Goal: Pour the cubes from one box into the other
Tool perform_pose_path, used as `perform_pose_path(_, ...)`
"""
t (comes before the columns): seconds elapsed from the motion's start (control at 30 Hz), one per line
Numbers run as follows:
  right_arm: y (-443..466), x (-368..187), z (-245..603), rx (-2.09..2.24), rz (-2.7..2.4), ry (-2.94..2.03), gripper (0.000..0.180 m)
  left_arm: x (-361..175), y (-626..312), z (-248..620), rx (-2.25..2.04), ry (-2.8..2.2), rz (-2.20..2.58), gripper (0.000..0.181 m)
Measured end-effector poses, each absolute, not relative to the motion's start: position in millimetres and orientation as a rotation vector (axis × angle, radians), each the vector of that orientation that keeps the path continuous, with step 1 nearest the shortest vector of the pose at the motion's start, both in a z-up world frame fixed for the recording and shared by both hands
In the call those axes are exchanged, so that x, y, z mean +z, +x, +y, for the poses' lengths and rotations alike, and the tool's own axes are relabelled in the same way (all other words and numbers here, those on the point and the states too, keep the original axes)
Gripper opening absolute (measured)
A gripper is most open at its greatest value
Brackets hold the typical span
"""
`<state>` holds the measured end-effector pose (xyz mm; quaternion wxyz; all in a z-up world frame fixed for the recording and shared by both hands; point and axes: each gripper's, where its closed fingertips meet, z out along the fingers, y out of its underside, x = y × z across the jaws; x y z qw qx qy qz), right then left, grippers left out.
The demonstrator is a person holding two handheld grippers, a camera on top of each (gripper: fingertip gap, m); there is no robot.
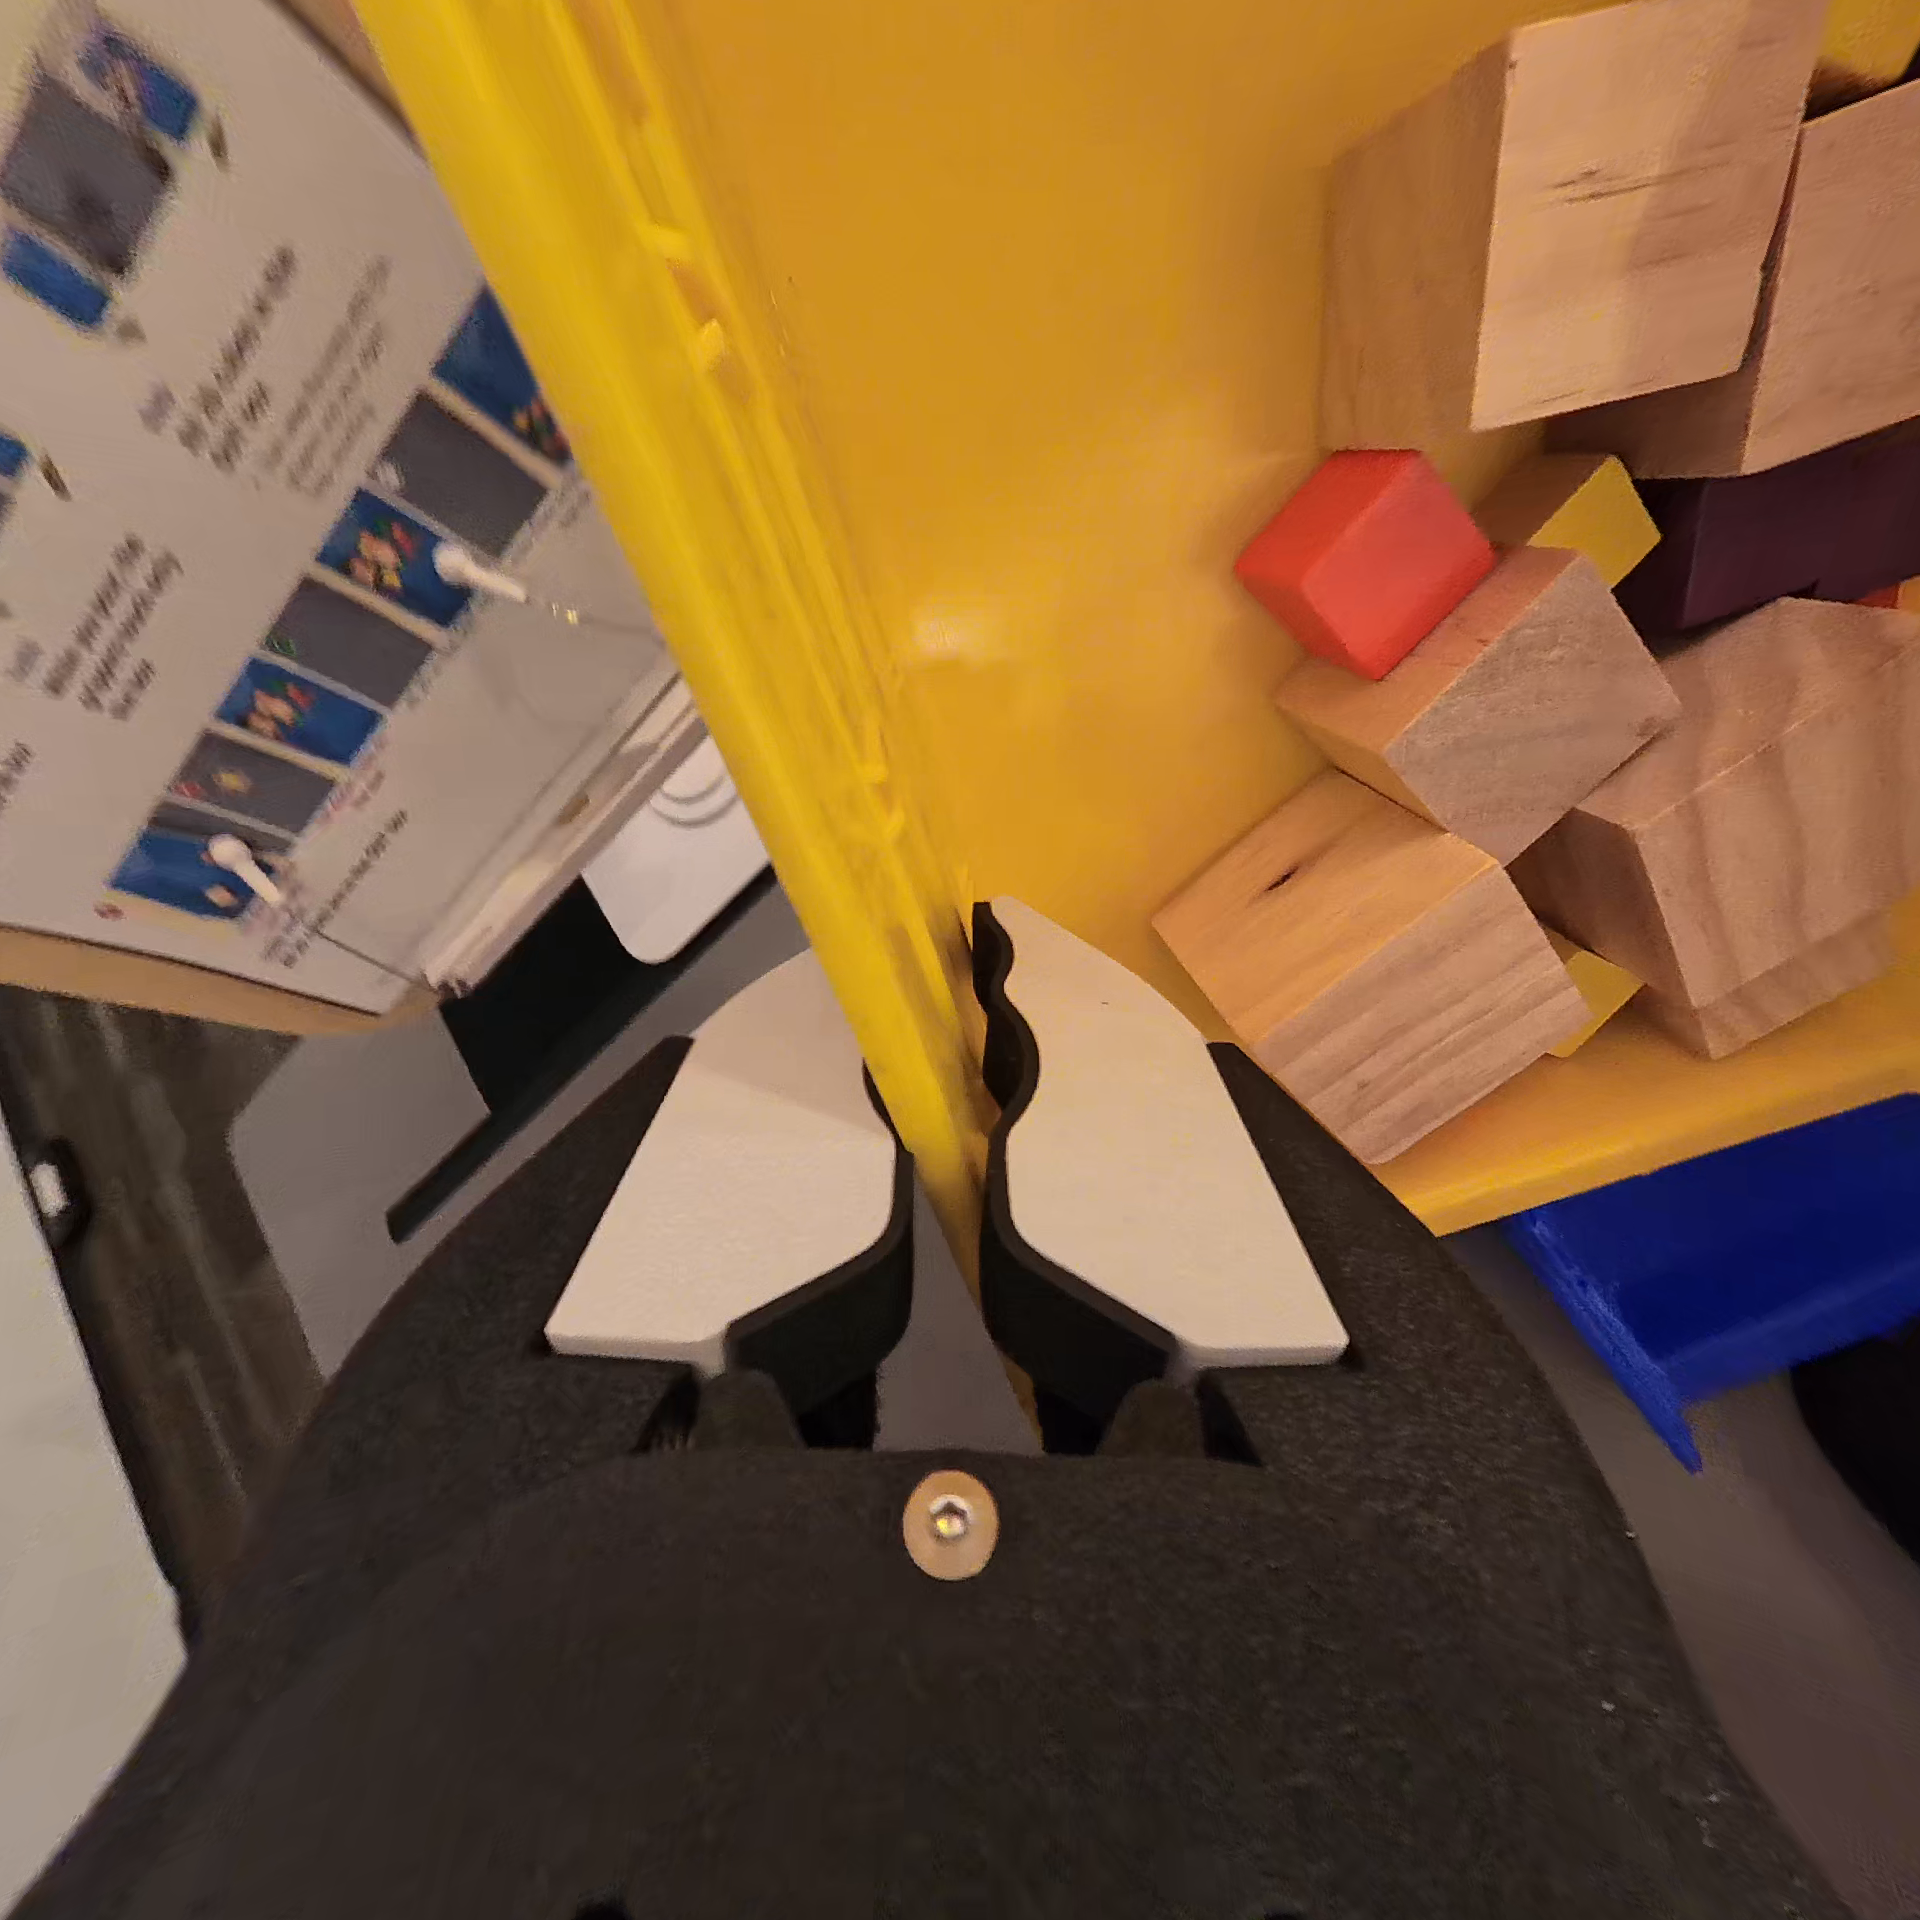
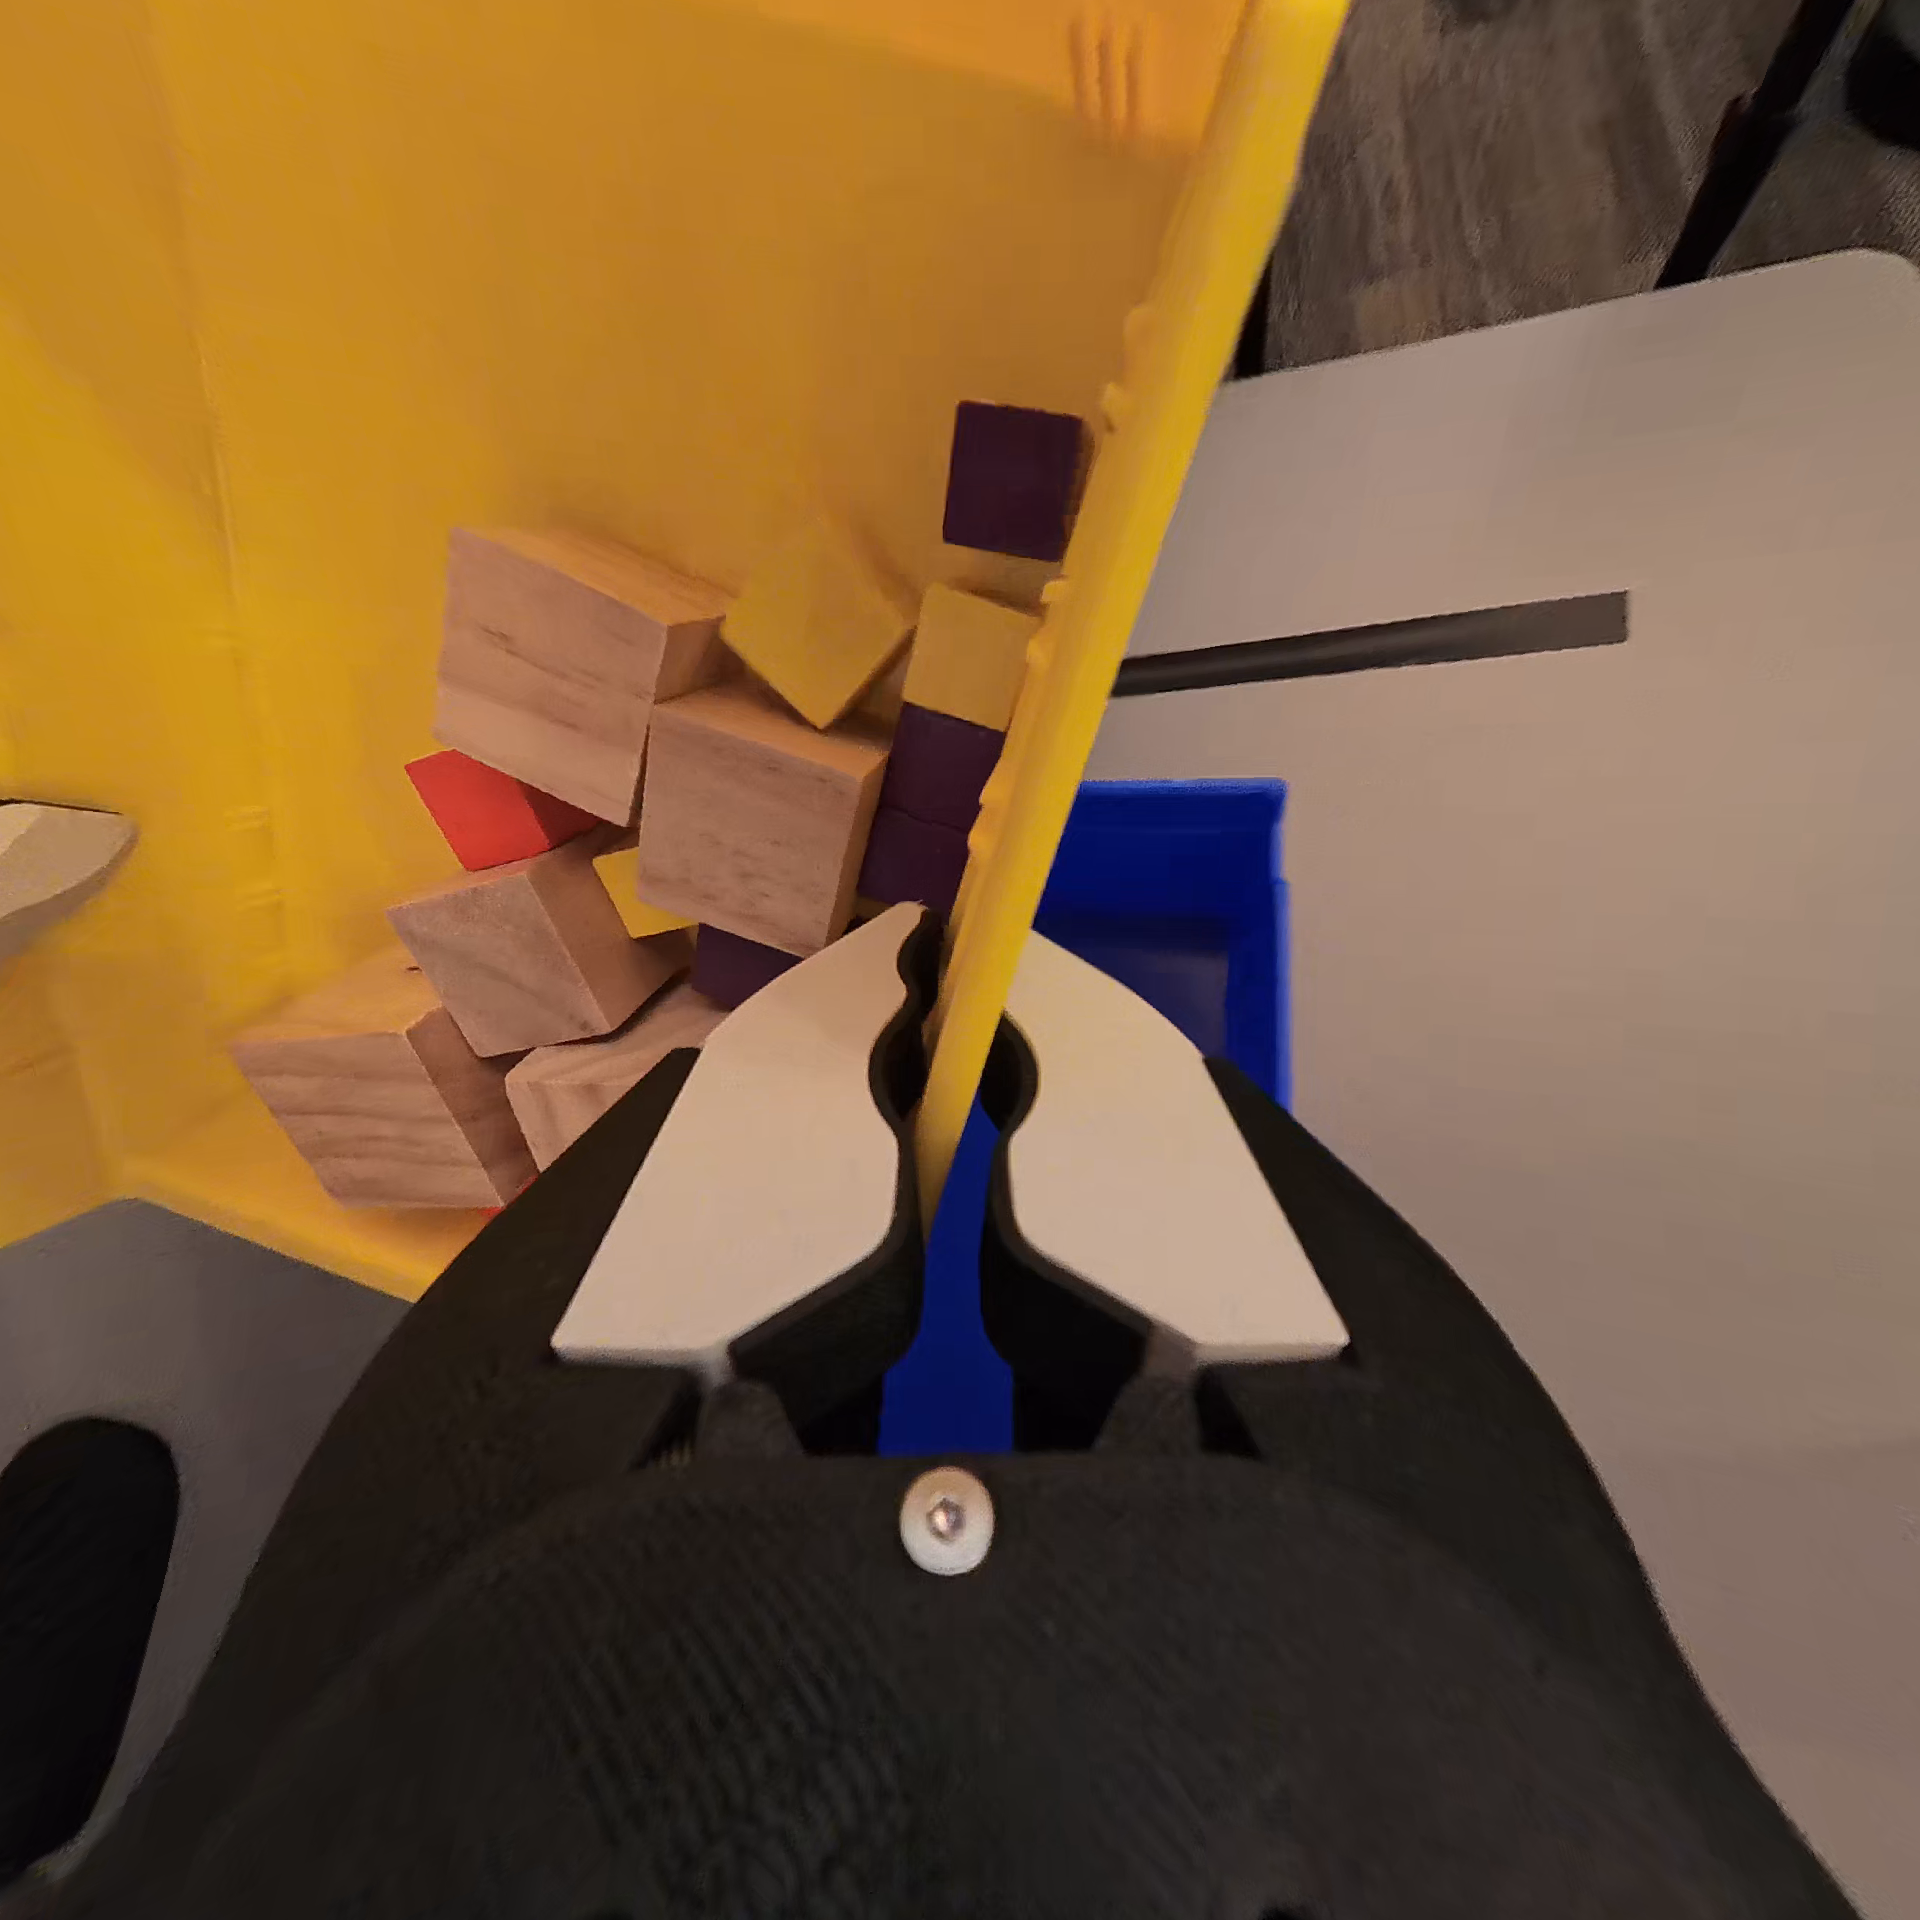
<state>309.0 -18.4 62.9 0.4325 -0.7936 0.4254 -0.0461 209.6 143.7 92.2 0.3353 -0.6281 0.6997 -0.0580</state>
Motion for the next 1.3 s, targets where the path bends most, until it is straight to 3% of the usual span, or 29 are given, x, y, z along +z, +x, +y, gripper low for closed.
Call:
perform_pose_path(0.37, 331.3, 83.6, -72.0, -0.315, 0.948, -1.796, 0.004, 94.1, 229.8, 93.4, -0.349, -1.451, 1.681, 0.009)
perform_pose_path(1.3, 338.2, 118.0, -63.8, -0.625, 0.79, -1.598, 0.004, 106.5, 253.0, 108.2, -0.594, -1.209, 1.499, 0.01)
